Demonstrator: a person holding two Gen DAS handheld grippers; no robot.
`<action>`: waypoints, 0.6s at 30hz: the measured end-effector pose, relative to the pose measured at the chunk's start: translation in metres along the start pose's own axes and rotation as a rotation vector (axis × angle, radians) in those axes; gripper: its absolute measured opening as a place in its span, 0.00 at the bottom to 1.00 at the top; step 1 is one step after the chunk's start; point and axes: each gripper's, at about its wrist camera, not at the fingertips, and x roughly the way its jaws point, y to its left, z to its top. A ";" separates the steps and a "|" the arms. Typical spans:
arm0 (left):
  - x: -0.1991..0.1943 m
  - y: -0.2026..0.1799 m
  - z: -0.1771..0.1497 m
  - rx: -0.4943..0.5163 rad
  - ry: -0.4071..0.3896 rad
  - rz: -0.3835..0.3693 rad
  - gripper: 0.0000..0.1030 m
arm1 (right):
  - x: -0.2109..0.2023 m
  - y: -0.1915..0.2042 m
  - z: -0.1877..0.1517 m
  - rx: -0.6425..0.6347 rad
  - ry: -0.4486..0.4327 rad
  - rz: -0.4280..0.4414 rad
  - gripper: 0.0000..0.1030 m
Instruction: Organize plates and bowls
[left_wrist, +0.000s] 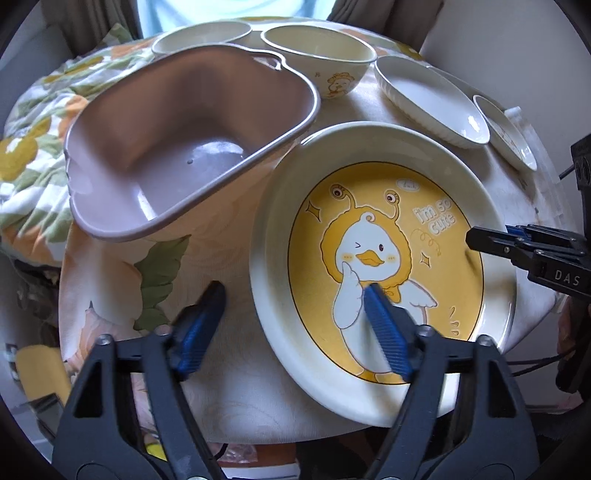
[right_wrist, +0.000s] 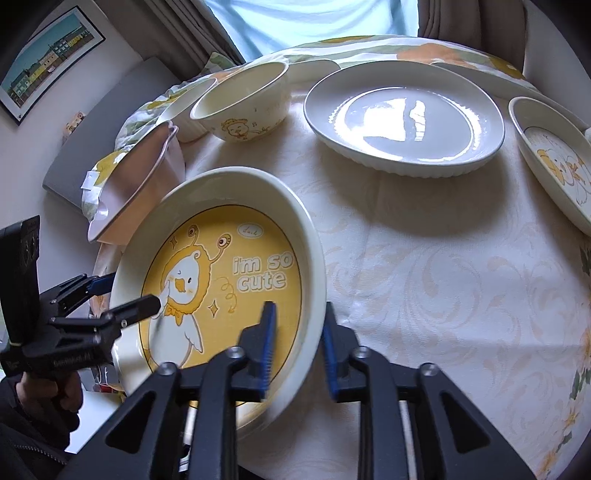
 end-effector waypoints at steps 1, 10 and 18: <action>0.000 -0.002 -0.001 0.005 0.001 -0.001 0.74 | 0.000 0.001 -0.001 -0.001 0.001 0.005 0.33; -0.008 -0.008 -0.006 -0.020 -0.004 0.068 0.74 | -0.017 0.008 0.001 -0.054 -0.028 -0.003 0.47; -0.092 -0.058 0.009 -0.068 -0.149 0.192 0.77 | -0.099 -0.011 0.015 -0.098 -0.144 0.004 0.86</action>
